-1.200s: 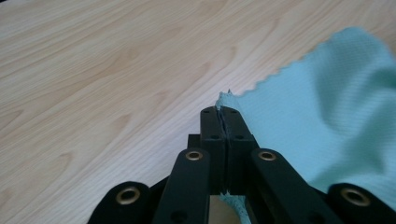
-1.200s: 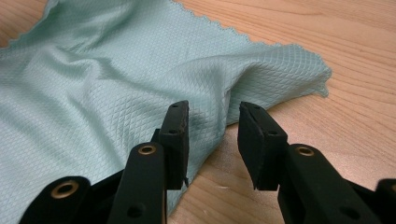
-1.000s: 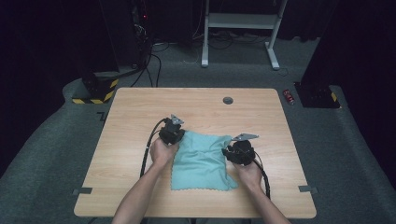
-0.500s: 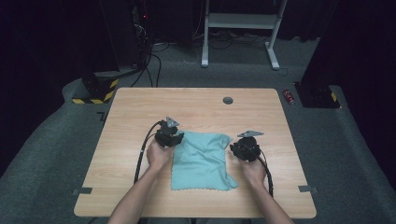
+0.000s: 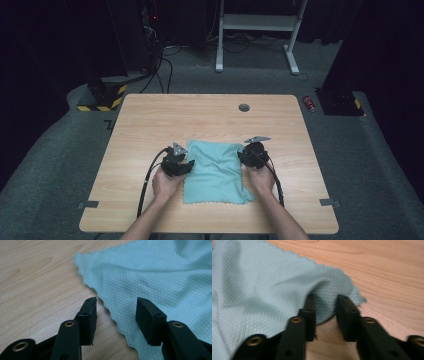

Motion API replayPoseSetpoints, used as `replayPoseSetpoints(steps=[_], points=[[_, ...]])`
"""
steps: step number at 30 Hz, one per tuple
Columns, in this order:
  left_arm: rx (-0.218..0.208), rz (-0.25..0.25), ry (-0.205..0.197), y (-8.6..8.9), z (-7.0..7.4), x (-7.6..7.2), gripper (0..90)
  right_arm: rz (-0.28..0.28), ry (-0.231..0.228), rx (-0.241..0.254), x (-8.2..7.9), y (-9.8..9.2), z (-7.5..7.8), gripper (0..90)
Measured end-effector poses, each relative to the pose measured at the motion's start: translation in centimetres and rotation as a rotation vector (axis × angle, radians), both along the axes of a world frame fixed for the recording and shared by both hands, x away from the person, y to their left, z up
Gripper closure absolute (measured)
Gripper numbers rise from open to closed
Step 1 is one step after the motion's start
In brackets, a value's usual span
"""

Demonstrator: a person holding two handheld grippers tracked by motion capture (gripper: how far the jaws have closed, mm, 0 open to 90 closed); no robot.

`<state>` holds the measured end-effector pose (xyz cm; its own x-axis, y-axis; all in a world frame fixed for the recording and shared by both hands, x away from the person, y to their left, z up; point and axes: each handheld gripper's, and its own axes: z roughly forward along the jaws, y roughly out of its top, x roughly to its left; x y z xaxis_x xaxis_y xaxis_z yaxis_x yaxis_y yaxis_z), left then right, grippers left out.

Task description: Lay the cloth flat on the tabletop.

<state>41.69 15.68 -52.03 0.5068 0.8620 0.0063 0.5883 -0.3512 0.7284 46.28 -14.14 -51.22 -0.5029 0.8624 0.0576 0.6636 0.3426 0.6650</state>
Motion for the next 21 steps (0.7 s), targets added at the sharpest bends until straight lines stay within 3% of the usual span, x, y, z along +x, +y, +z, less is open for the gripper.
replayPoseSetpoints(steps=[2, 5, 7, 13, 17, 21], points=[[-0.001, 0.001, -0.002, 0.0, 0.0, -0.1, 50.7, 0.027, 0.000, -0.013, 0.1, 0.4, 0.1, 88.6], [0.002, -0.003, -0.026, 0.1, -0.2, -0.2, 50.0, 0.042, -0.012, -0.040, 0.0, 0.8, 0.5, 89.6], [-0.027, 0.007, -0.032, 0.3, -0.5, -0.3, 48.5, 0.049, -0.023, -0.052, 0.1, 0.8, 1.0, 89.5], [-0.032, 0.008, -0.042, 0.4, -0.6, -0.4, 47.4, 0.059, -0.043, -0.096, 1.0, 1.4, 3.6, 89.4], [-0.032, 0.016, -0.041, 0.4, -0.6, -0.4, 45.9, 0.107, -0.048, -0.135, 1.6, 3.5, 4.6, 89.3], [-0.032, 0.019, -0.041, 0.4, -0.6, -0.4, 45.2, 0.159, -0.028, -0.156, 2.0, 6.1, 4.0, 89.1]])
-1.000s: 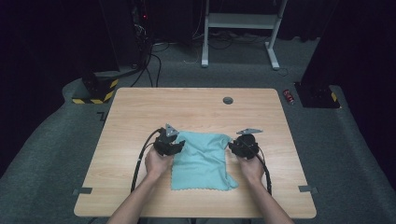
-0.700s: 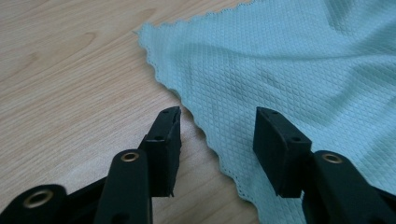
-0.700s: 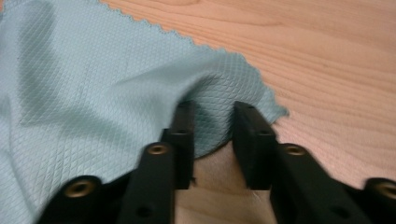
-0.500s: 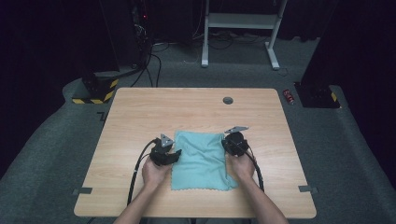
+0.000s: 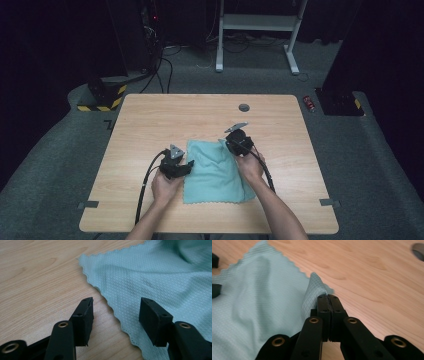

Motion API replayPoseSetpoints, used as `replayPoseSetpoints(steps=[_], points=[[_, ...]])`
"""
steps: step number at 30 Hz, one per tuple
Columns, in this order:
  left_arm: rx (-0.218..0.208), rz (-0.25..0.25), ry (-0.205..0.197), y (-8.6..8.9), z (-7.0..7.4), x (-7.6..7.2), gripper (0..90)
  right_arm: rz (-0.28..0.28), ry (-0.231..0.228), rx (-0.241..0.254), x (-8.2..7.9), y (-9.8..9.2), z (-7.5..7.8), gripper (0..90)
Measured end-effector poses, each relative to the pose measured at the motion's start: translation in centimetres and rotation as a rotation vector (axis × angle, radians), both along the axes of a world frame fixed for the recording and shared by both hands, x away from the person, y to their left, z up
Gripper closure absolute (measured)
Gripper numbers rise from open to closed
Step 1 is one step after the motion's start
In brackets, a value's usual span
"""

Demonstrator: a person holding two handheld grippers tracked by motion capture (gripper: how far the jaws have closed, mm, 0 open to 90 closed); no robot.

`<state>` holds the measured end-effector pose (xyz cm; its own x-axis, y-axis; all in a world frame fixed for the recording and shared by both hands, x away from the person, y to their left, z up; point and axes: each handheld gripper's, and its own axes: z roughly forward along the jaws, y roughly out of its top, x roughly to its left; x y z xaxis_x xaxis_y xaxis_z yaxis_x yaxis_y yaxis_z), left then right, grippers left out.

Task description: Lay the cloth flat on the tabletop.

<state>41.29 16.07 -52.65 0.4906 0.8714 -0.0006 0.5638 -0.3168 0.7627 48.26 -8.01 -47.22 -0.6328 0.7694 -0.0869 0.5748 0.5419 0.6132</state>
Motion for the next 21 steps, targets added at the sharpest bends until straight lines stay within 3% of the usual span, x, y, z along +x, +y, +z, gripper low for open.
replayPoseSetpoints(steps=[4, 7, 9, 12, 15, 21], points=[[0.003, 0.001, -0.001, 0.0, 0.0, 0.0, 44.6, 0.062, 0.038, 0.009, 0.2, 2.3, -1.3, 86.9], [0.003, 0.002, 0.000, 0.0, 0.0, 0.0, 44.6, 0.124, 0.070, 0.047, -0.1, 3.2, -1.8, 75.4], [0.003, 0.002, 0.000, 0.0, 0.0, 0.0, 44.6, 0.152, 0.042, 0.056, -0.5, 3.0, -1.7, 75.3], [0.003, 0.002, 0.000, 0.0, 0.0, 0.0, 44.5, 0.101, 0.023, 0.108, -1.0, 1.4, -0.9, 76.6], [0.002, 0.002, 0.000, 0.0, 0.0, 0.0, 44.5, 0.072, 0.027, 0.126, -1.3, -0.3, -0.5, 76.6], [0.002, 0.002, 0.001, 0.0, 0.0, 0.0, 44.5, 0.039, 0.072, 0.136, -1.2, -1.5, -2.0, 73.7]])
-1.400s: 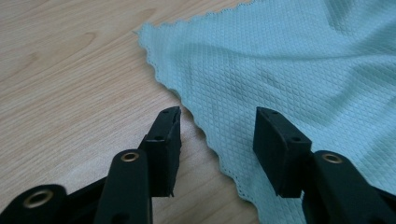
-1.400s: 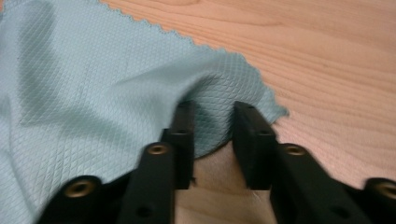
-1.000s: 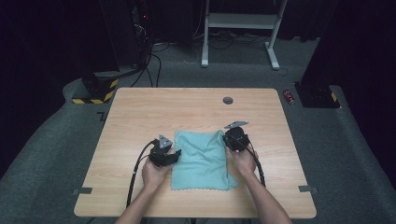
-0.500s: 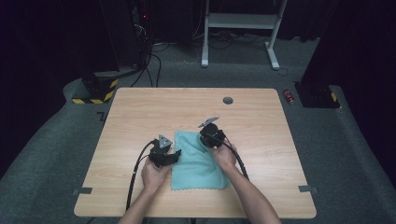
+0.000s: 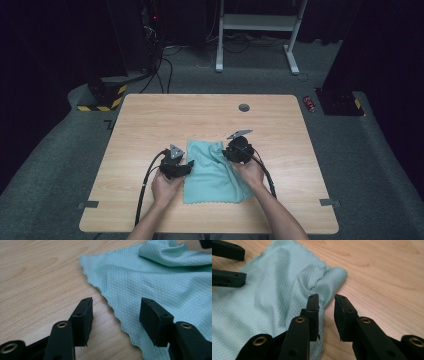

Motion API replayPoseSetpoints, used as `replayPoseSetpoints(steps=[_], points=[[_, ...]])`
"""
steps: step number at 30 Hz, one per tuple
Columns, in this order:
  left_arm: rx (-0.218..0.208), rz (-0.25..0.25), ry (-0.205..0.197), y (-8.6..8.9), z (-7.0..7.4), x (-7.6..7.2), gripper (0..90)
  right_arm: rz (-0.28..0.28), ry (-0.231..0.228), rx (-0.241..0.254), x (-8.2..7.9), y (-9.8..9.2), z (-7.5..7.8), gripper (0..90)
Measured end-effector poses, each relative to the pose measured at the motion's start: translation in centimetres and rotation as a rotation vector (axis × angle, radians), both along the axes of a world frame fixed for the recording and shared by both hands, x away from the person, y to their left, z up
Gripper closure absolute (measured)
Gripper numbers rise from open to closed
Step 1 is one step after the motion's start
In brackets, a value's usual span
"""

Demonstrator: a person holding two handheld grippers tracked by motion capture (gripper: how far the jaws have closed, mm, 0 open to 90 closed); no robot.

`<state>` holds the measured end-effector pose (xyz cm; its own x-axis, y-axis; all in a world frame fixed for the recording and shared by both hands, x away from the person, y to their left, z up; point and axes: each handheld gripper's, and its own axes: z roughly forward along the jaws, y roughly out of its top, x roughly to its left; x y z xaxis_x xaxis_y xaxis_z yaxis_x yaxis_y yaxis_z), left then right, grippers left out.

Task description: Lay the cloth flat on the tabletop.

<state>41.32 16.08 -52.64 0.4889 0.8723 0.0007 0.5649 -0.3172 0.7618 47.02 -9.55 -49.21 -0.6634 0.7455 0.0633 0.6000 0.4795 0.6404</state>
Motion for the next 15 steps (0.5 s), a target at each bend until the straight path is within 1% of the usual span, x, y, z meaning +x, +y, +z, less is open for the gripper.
replayPoseSetpoints(steps=[3, 4, 6, 7, 8, 10, 15], points=[[0.000, 0.000, 0.000, 0.0, 0.0, 0.0, 44.5, 0.002, 0.025, 0.001, 0.1, 0.3, -0.6, 74.3], [0.000, 0.000, 0.000, 0.0, 0.0, 0.0, 44.4, 0.001, 0.035, 0.006, 0.2, 0.3, -0.7, 76.5], [0.000, 0.000, 0.000, 0.0, 0.0, 0.0, 44.5, 0.007, 0.052, 0.019, 0.3, 0.3, -0.9, 84.4], [0.000, 0.000, 0.000, 0.0, 0.0, 0.0, 44.4, 0.017, 0.048, 0.013, 0.3, 0.3, -0.9, 88.1], [0.000, 0.000, 0.000, 0.0, 0.0, 0.0, 44.4, 0.019, 0.050, 0.009, 0.2, 0.3, -0.9, 88.6], [0.000, 0.000, 0.000, 0.0, 0.0, 0.0, 44.5, 0.023, 0.033, 0.001, 0.1, 0.2, -0.8, 89.2], [0.000, 0.000, 0.000, 0.0, 0.0, 0.0, 44.5, 0.011, -0.012, 0.005, -0.3, -0.4, 0.3, 89.5]])
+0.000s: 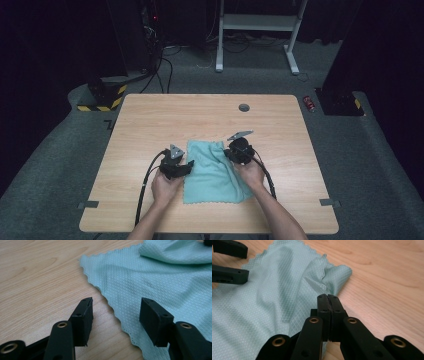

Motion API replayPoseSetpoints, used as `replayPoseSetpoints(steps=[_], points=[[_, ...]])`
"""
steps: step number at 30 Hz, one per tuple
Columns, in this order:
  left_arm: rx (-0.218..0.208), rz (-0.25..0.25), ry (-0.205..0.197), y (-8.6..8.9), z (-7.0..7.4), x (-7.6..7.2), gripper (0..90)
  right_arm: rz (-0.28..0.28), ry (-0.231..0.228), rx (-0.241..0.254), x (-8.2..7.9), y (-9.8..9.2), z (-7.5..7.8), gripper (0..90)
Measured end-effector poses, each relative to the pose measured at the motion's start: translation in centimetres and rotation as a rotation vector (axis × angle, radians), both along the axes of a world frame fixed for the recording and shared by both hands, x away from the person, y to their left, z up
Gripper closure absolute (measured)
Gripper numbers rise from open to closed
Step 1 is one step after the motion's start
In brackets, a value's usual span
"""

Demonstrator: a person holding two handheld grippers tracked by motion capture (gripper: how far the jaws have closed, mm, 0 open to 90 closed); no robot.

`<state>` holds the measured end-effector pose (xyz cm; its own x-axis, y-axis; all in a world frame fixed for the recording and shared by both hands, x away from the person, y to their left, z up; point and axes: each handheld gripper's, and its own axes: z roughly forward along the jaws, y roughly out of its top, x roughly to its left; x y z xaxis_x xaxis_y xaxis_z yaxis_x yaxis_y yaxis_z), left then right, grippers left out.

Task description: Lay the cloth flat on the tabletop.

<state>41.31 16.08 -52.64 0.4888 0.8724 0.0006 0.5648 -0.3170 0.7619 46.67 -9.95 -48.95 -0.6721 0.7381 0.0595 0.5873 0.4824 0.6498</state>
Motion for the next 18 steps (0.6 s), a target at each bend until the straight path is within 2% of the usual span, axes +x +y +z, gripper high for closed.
replayPoseSetpoints(steps=[7, 13, 18], points=[[-0.001, 0.001, 0.000, 0.0, 0.0, 0.0, 44.4, -0.051, -0.052, -0.052, -0.2, -1.9, 0.8, 90.0], [-0.001, 0.001, -0.001, 0.0, 0.0, 0.0, 44.5, -0.100, -0.049, -0.065, 0.0, -4.0, 0.8, 90.0], [-0.002, 0.002, -0.001, 0.0, 0.0, 0.0, 44.5, -0.156, -0.024, -0.107, 0.9, -5.2, -0.4, 90.0]])
